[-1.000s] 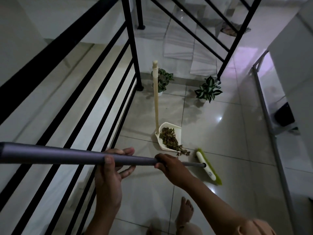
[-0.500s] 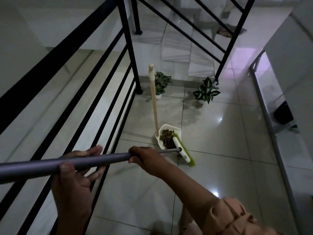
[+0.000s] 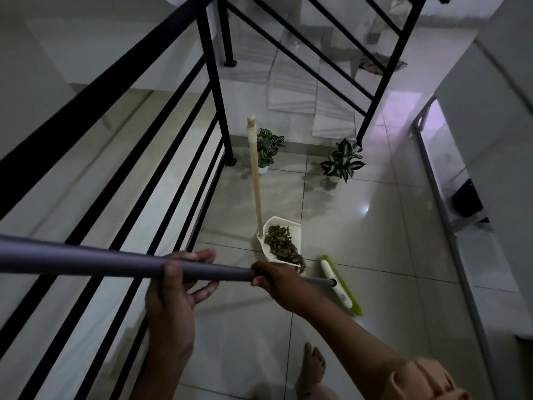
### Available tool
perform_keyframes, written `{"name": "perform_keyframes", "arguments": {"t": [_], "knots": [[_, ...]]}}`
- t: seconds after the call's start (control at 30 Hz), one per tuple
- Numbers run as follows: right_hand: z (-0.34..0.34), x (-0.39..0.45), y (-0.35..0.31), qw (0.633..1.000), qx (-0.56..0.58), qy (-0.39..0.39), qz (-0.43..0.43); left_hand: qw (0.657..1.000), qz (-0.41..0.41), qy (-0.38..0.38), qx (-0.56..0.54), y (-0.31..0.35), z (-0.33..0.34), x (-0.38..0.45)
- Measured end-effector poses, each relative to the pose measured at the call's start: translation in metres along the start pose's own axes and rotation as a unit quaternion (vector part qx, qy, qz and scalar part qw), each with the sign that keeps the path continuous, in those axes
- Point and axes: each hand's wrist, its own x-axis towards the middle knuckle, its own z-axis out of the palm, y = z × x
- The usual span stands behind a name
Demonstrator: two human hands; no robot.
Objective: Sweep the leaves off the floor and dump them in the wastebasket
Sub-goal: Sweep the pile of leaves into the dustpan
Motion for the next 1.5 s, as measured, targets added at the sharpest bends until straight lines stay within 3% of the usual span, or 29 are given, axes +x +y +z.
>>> {"name": "perform_keyframes", "arguments": {"t": [0.33,0.53,0.83,1.13,1.5], "knots": [[-0.056,0.007,0.024,0.993,0.061,0.087,0.053,0.993,0.014,-0.107,0.052,0.02,0.093,0.041],[-0.137,0.027,0.054,0.986,0.046,0.142,0.075,0.981,-0.002,-0.186,0.05,0.031,0.181,0.085],[-0.237,0.048,0.095,0.973,0.123,0.174,0.089,0.974,0.002,-0.086,0.212,-0.024,0.222,0.16],[-0.282,0.061,0.117,0.956,0.14,0.228,0.119,0.946,-0.095,0.03,0.309,-0.063,0.191,0.239],[-0.283,0.089,0.126,0.947,0.126,0.235,0.177,0.928,-0.106,-0.032,0.356,-0.085,0.184,0.341]]}}
